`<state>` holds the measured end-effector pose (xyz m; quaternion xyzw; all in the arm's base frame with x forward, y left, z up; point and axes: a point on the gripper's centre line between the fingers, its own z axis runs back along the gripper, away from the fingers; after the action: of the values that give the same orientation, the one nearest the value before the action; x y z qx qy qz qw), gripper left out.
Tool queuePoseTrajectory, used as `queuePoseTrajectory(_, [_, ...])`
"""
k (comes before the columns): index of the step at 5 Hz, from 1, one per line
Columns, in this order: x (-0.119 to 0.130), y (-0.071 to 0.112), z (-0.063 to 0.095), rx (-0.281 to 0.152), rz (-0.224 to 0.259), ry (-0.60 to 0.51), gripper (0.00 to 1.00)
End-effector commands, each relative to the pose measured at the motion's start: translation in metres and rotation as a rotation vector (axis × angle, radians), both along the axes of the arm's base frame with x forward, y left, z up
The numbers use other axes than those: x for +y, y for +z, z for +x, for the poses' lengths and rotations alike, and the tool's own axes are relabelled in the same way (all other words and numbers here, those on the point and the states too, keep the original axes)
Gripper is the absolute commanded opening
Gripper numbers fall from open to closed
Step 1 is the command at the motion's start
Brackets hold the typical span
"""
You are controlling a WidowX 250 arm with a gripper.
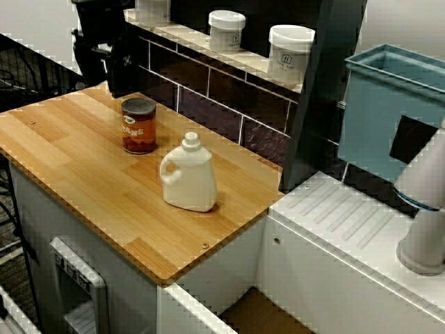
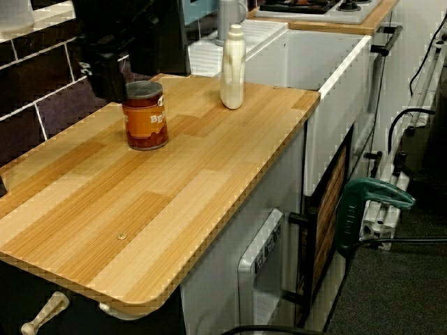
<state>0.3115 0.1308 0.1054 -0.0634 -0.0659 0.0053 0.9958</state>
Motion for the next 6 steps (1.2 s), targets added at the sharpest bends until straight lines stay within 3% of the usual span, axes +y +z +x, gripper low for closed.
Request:
queuePoseTrajectory(1, [0.024,0.017,0.019,-0.057,0.066,-0.020,1.00])
queuePoseTrajectory(2, [0.034,0.011,0.025,-0.052,0.090,-0.050,1.00])
queuePoseTrajectory(4, [0.034,-0.004,0.017,-0.043,0.111,-0.078,1.00])
queuePoseTrajectory(6, [0.036,-0.023,0.021,-0.022,0.138,-0.076,1.00])
